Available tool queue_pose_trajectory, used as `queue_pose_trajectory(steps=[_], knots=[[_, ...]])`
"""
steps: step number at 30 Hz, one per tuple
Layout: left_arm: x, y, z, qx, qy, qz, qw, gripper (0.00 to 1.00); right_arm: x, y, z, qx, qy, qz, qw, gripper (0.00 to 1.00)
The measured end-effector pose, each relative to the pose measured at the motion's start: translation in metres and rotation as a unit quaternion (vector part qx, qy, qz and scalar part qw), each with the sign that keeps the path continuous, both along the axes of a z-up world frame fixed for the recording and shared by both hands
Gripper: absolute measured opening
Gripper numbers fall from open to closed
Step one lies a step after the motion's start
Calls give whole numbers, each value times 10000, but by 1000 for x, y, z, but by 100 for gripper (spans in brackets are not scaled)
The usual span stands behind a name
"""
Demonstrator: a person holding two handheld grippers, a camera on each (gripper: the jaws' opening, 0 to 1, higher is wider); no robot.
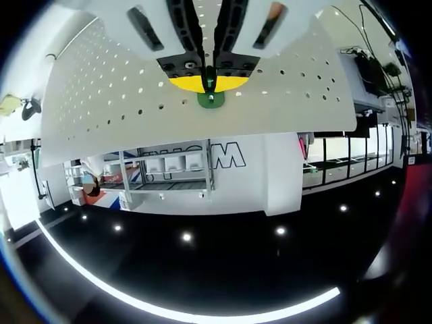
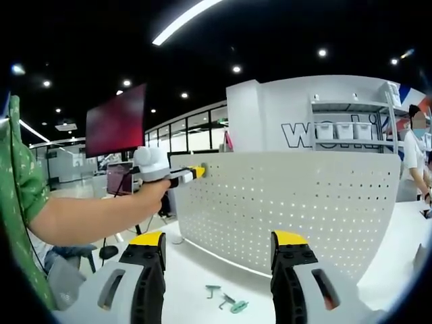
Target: Insert the hook assembly into the mounting plate slot until the hook locks in place.
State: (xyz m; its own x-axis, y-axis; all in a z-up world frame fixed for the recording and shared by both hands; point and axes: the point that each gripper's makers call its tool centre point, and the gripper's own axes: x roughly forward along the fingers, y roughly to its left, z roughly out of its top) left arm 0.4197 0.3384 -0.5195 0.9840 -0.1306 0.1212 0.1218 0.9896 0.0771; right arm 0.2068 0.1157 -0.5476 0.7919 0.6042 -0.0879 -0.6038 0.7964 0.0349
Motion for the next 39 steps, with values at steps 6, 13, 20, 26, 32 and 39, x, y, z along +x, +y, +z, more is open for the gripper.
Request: queue_pose_trajectory(steps=[6, 13, 20, 26, 32, 39], knots=[[1, -1, -1, 90, -31, 11, 10000, 3, 0, -1, 0, -4, 2, -22, 10000, 64], [1, -1, -1, 240, -90, 60, 9997, 3, 2, -1, -1, 0, 10, -23, 10000, 64], [2, 0, -2, 310, -117, 101, 9994, 3, 2, -2, -2, 11, 20, -34, 10000, 64], [2, -1, -3, 374, -123, 97, 9992, 3, 3, -2, -2, 16, 17, -36, 10000, 64], [2, -1, -4, 487, -159, 91, 9986, 3, 3, -2, -3, 11, 34, -34, 10000, 64], [2, -1, -4, 562, -180, 62, 9982, 4, 3, 0, -3, 16, 32, -18, 10000, 64]])
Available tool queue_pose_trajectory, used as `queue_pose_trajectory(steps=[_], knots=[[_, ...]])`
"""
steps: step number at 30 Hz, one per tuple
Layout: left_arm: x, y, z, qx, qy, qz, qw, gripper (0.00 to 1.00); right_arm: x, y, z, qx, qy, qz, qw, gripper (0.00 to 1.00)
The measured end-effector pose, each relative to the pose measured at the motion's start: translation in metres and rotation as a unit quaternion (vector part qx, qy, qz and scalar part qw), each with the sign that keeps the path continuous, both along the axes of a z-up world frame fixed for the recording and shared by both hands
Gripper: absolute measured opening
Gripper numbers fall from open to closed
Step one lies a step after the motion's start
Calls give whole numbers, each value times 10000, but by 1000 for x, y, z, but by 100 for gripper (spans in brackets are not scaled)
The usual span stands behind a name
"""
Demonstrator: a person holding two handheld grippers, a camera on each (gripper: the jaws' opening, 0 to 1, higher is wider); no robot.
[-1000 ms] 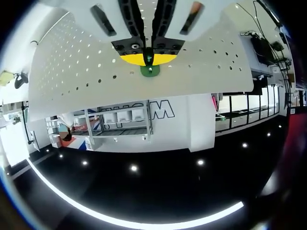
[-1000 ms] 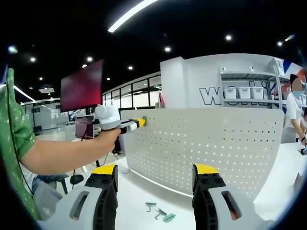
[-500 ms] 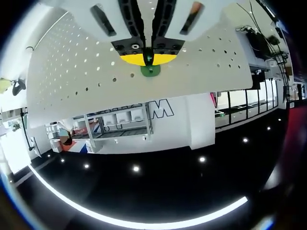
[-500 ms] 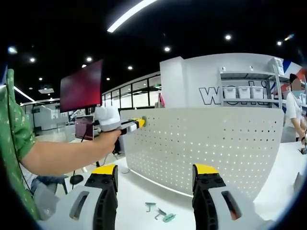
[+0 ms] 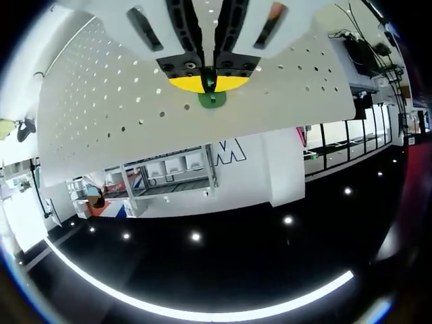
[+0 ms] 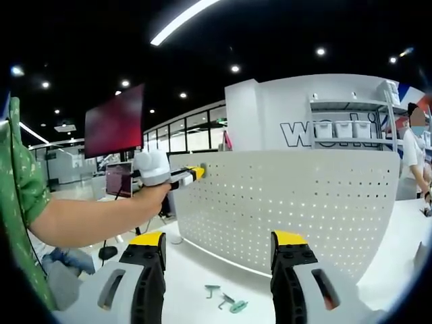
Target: Insert the hook assembly into the mounting plate slot until the hook locks in place.
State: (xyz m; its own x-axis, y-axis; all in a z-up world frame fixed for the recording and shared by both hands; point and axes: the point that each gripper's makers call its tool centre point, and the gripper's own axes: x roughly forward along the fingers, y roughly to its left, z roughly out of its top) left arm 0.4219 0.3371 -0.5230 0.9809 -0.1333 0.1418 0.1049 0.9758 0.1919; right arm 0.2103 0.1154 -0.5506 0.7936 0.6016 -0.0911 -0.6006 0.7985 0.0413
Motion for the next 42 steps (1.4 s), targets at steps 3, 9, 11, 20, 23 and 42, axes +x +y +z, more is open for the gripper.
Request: queue_pose_trajectory(steps=[3, 9, 11, 20, 23, 42], knots=[[-1, 0, 0, 65, 6, 1, 10000, 4, 0, 1, 0, 5, -3, 10, 10000, 64], [-2, 0, 0, 36, 28, 4, 10000, 4, -1, 0, 1, 14, -17, 11, 10000, 64], [-2, 0, 0, 29, 39, 7, 10000, 4, -1, 0, 1, 11, -7, 15, 10000, 64], [-2, 0, -5, 18, 127, 4, 9999, 4, -3, 0, 2, 14, -19, 16, 10000, 64], [-1, 0, -9, 48, 171, 0, 9998, 3, -3, 1, 3, 16, -25, 20, 10000, 63], [3, 1, -13, 211, 153, 45, 9996, 3, -3, 1, 1, 27, -1, 7, 10000, 63]])
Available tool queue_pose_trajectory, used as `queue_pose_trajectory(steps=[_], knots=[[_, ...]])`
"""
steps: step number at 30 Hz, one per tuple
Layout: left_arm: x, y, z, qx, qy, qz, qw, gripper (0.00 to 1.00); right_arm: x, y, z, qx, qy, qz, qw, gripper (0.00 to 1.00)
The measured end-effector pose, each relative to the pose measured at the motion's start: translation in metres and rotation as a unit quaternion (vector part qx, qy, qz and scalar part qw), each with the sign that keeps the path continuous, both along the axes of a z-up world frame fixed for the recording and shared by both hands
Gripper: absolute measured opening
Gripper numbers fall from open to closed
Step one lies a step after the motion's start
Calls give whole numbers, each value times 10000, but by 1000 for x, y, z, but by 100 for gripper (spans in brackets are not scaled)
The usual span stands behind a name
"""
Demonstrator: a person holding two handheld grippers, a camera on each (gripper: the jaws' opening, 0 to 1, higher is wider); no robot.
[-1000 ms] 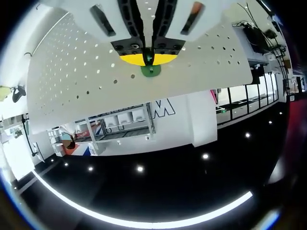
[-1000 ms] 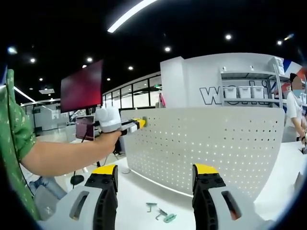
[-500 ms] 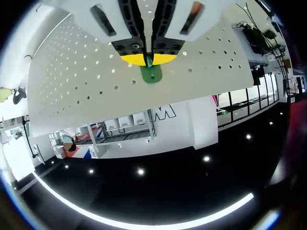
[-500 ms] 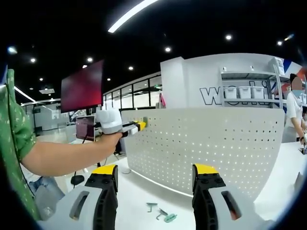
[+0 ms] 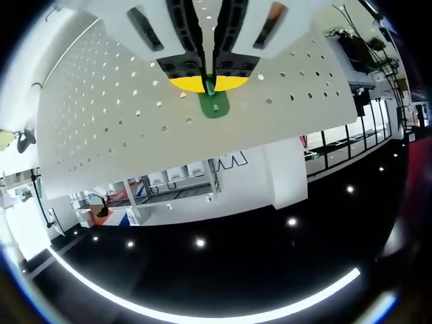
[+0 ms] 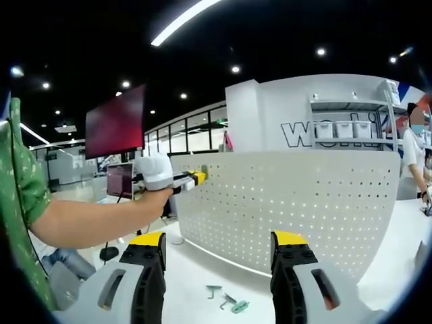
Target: Insert the hook assembly into the mounting plate slot until the hook locks in place.
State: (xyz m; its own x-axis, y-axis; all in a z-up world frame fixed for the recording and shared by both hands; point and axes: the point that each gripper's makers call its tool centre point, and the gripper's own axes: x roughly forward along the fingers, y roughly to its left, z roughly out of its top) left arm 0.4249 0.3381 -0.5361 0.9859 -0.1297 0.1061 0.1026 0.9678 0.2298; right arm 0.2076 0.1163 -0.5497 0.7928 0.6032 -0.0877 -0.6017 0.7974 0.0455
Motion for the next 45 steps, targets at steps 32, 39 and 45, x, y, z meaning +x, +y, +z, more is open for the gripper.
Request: queue_pose_trajectory(steps=[32, 39, 45], knots=[[-3, -4, 5, -196, -26, -66, 9998, 9, 1, 0, 0, 13, -13, 10, 10000, 63], [-4, -3, 6, -242, -4, -71, 9997, 12, 1, 1, 1, 17, -27, 28, 10000, 63], [-8, -3, 6, -313, 24, -89, 9995, 15, -1, 2, 3, 12, -47, 36, 10000, 63]])
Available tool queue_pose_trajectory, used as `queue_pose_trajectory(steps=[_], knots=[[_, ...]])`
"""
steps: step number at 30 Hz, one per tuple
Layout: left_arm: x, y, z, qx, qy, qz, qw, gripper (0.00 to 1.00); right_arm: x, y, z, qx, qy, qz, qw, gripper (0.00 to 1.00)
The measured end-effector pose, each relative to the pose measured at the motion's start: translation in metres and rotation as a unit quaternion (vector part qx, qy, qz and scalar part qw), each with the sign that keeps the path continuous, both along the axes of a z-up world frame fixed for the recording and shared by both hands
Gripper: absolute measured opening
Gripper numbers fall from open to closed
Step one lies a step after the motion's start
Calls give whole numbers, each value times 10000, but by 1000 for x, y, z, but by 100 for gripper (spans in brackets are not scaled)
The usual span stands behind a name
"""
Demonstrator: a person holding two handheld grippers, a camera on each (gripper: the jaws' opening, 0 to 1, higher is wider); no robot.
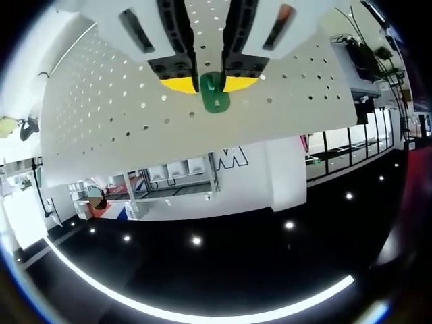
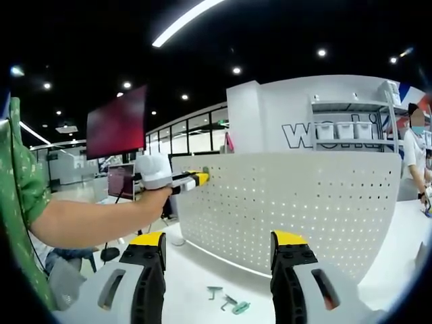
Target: Insert the hook assembly into the mounting plate slot until the hook locks in place.
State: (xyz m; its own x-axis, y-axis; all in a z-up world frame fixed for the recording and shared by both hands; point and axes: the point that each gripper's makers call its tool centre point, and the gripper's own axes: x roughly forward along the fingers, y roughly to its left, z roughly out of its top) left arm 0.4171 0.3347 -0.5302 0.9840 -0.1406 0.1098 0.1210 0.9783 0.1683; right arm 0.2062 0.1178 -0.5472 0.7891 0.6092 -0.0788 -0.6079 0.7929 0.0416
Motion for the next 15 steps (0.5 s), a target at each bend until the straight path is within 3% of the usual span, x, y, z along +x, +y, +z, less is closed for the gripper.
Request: queue_pose_trajectory(steps=[15], knots=[[-11, -6, -3, -148, 103, -176, 9997, 25, -4, 3, 2, 11, -28, 20, 10000, 64]])
